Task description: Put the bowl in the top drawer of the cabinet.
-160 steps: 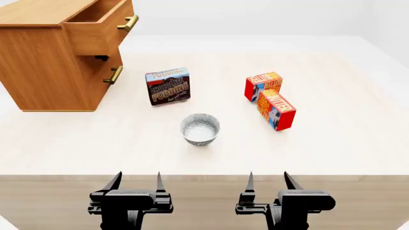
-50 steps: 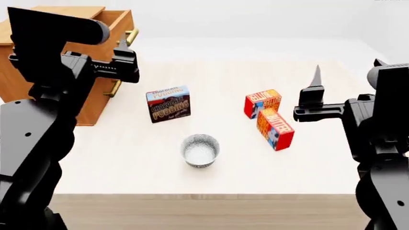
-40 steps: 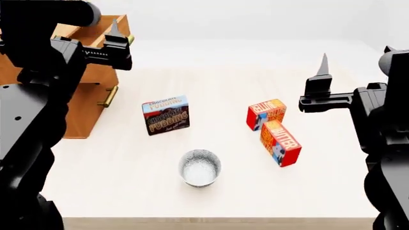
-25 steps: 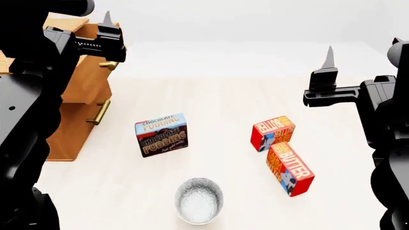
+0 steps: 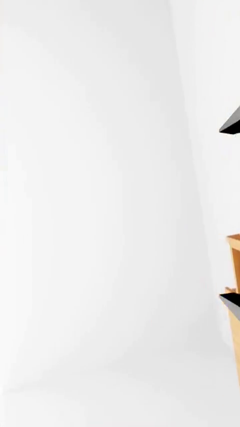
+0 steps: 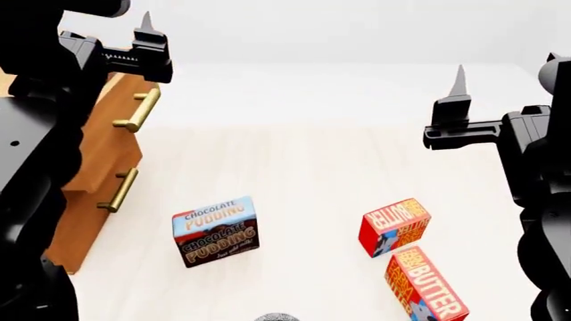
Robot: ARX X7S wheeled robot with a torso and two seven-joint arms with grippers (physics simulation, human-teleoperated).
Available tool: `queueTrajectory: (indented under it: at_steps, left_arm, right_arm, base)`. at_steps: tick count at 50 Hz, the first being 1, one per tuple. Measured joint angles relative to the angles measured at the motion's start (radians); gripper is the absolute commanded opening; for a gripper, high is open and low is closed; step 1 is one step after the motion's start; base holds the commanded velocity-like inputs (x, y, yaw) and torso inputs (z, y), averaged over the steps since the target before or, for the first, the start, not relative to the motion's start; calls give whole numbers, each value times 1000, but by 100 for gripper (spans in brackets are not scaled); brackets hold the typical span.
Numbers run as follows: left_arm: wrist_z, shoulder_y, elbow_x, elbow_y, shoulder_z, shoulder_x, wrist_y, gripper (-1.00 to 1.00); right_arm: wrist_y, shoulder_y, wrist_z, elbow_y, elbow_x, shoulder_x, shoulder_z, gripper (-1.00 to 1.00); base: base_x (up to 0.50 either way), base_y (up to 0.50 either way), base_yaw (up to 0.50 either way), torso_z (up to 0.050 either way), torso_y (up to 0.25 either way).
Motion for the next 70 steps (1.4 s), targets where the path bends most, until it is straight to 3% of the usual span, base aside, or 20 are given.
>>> queueTrajectory:
  at_steps: [14,41,70]
  left_arm:
    - [-3,-82,-3,-103,-7,0,-59,100]
    - [22,-370,46,-666,83,-4,-109,100]
    - [30,-482,80,-1111,122,28,-37,100]
  right_arm:
    - [-23,-12,4,9,2,-2,8,100]
    - [-28,-7,26,34,0,-5,-11,100]
    - [-69,-35,46,72,-4,-5,-39,100]
  base:
    - [0,0,0,0,0]
    - [0,0,0,0,0]
    - [0,0,0,0,0]
